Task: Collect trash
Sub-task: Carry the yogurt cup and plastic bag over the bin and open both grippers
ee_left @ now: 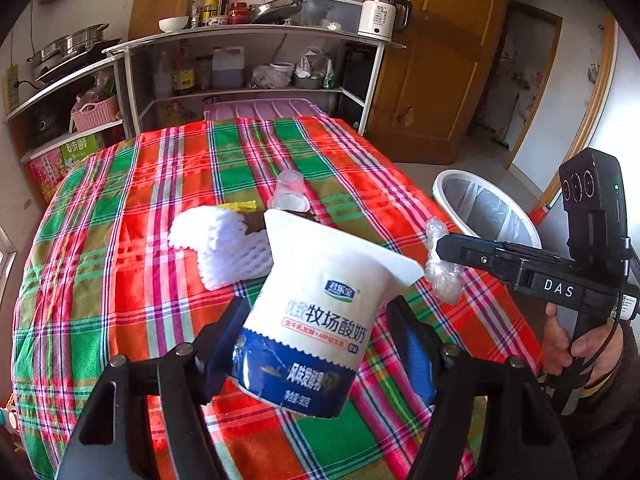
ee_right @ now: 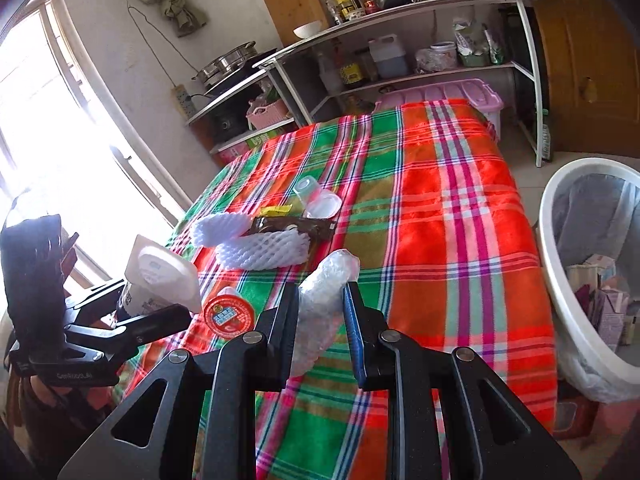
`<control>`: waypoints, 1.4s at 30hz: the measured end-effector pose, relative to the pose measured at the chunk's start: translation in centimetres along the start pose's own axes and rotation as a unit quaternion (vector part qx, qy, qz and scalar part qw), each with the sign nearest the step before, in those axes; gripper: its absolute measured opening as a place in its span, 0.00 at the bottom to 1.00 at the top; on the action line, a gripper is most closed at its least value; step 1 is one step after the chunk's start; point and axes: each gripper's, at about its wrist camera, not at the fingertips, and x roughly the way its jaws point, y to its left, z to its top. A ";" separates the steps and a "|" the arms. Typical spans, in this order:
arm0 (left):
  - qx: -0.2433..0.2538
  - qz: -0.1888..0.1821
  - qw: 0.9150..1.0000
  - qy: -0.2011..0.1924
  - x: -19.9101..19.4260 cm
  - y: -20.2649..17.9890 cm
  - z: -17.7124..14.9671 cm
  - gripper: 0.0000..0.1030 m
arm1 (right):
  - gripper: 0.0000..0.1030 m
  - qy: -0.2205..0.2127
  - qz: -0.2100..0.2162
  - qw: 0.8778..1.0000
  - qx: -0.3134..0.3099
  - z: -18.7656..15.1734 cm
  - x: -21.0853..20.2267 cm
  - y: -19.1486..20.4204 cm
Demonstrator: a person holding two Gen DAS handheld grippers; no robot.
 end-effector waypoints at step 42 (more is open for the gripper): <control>0.082 -0.105 0.991 0.021 11.6 -21.9 7.6 0.71 | 0.23 -0.057 -0.180 0.979 0.079 2.2 -10.4 -17.9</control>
